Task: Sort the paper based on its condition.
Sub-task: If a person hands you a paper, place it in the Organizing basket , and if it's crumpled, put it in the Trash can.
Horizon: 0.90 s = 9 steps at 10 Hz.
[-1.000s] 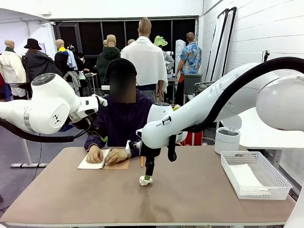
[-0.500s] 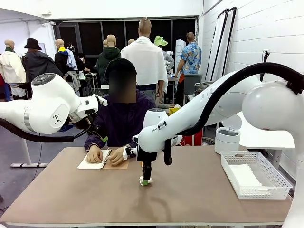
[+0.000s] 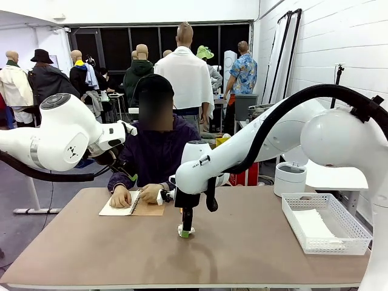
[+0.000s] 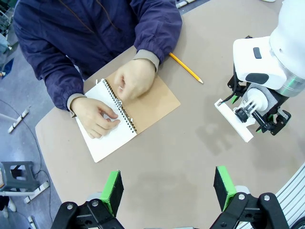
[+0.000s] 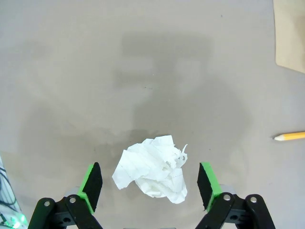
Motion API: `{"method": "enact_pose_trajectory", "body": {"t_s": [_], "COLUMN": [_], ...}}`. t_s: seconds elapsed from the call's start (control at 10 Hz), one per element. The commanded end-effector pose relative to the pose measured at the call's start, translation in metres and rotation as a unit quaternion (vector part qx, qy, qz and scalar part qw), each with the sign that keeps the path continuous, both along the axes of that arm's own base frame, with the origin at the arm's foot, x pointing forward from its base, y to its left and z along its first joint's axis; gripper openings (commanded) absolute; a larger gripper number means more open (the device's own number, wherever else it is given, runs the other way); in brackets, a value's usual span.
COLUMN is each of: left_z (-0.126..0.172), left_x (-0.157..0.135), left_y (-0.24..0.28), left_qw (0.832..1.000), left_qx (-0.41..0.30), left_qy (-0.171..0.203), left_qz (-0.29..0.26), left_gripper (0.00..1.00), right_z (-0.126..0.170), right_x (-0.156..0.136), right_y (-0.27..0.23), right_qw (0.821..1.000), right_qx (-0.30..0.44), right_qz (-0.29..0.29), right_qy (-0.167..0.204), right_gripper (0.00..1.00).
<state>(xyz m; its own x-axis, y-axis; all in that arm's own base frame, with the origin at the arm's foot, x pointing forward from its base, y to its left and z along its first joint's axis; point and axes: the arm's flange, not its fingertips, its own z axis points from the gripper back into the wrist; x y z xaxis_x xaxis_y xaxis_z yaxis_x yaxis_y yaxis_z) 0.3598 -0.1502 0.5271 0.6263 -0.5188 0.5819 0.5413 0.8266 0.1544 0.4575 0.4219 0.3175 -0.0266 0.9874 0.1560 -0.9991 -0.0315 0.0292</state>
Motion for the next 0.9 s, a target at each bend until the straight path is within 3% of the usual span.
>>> {"method": "enact_pose_trajectory", "body": {"t_s": [0.0, 0.1, 0.3, 0.5, 0.6, 0.8], "left_z": [-0.0004, -0.0004, -0.0004, -0.0004, -0.0004, -0.0004], "left_x": [0.0004, 0.0004, 0.0004, 0.0004, 0.0004, 0.0004], "left_y": [0.0010, 0.0010, 0.0010, 0.0010, 0.0010, 0.0010], "left_qw": [1.000, 1.000, 1.000, 1.000, 1.000, 1.000], "left_qx": [-0.002, -0.002, -0.002, -0.002, -0.002, -0.002], "left_qy": [0.003, 0.003, 0.003, 0.003, 0.003, 0.003], "left_qz": [0.001, 0.001, 0.001, 0.001, 0.001, 0.001], "left_gripper": [1.00, 1.00, 1.00, 1.00, 1.00, 1.00], "right_z": [-0.0030, -0.0053, -0.0079, -0.0081, -0.0097, -0.0034], "right_x": [0.0056, 0.0067, 0.0089, 0.0093, 0.0096, 0.0119], "right_y": [0.0043, 0.0046, 0.0048, 0.0047, 0.0043, -0.0035], "right_qw": [1.000, 1.000, 1.000, 0.999, 1.000, 0.999], "right_qx": [-0.017, -0.020, -0.022, -0.022, -0.020, -0.016], "right_qz": [-0.014, -0.016, -0.019, -0.021, -0.022, -0.042], "right_qy": [0.002, 0.001, 0.005, 0.009, 0.011, 0.023], "right_gripper": [0.84, 0.65, 0.47, 0.07, 0.00, 0.00]}}
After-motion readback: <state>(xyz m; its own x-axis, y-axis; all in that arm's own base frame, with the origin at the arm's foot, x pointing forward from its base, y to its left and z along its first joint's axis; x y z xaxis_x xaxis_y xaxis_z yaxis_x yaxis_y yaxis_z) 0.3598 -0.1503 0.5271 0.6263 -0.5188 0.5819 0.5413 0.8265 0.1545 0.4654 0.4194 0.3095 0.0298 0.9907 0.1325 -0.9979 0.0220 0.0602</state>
